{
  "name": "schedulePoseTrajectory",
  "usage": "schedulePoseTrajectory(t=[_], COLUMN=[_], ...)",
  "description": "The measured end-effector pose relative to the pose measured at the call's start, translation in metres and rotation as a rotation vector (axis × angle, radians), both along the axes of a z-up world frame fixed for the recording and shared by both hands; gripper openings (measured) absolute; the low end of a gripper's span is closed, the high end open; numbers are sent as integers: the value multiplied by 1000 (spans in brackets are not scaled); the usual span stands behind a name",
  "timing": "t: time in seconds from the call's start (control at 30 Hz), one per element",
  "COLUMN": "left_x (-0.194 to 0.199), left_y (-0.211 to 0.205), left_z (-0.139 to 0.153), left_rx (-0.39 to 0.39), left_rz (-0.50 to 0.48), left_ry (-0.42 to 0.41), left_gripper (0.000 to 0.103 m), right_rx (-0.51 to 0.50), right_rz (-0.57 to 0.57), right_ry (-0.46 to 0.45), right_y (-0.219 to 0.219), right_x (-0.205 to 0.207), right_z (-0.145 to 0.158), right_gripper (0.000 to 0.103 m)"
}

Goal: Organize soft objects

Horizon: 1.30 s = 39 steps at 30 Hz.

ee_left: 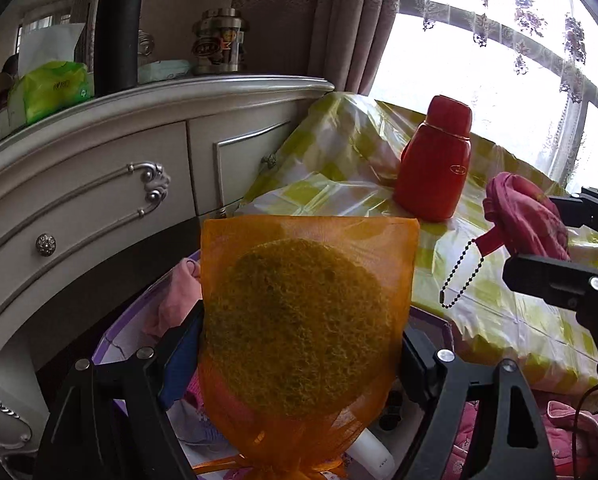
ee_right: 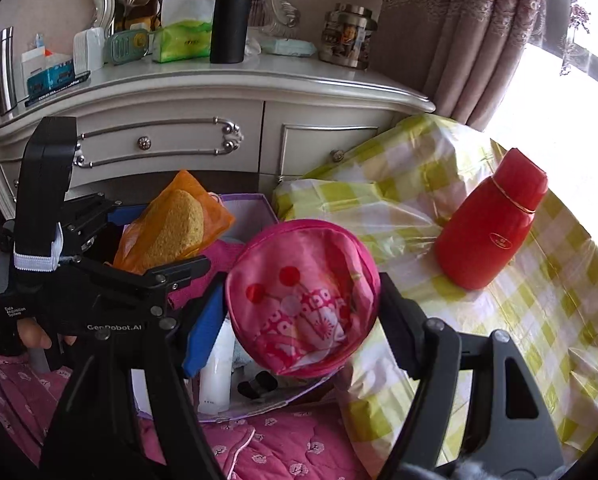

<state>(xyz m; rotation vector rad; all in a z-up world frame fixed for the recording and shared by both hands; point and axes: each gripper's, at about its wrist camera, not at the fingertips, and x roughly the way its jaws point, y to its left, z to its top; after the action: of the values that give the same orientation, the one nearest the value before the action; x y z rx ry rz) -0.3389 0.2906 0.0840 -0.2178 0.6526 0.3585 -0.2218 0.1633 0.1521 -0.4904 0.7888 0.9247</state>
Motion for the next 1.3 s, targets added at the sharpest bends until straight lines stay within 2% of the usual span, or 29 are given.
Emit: schedulePoseTrajectory(t=[0.27,0.4,0.53,0.67,0.77,0.87,1.0,1.13,1.3], left_x=[-5,-9,-15,-26,-39,-47,-45,-32,-10], left_y=[22,28,29,33,31,23,28,30,14], left_z=[-21,-24,-5,25,51,70,58,27,-10], left_rx=[-54,-68,55,160,220,279,184,67,-23], left_rz=[76,99,137,170,211,298,334,279,206], left_ry=[41,36,25,-7,-71,-92,-24,87,222], left_gripper=[83,84,87,96,103,103,103,103,103], right_rx=[-64,-90,-127,-100,-105,-115,-149,-204,-271], right_rz=[57,87,107,67,41,41,72,92,73], right_ry=[64,90,136,177,215,237,189,153,242], right_y=[27,41,52,47,42,38,36,37,42], right_x=[-2,-1,8,20,25,21,-1,-21,-31], right_z=[-32,-45,-58,-56,-49,-41,-38,-46,-79], right_gripper=[75,75,79,91,93,93,93,93,93])
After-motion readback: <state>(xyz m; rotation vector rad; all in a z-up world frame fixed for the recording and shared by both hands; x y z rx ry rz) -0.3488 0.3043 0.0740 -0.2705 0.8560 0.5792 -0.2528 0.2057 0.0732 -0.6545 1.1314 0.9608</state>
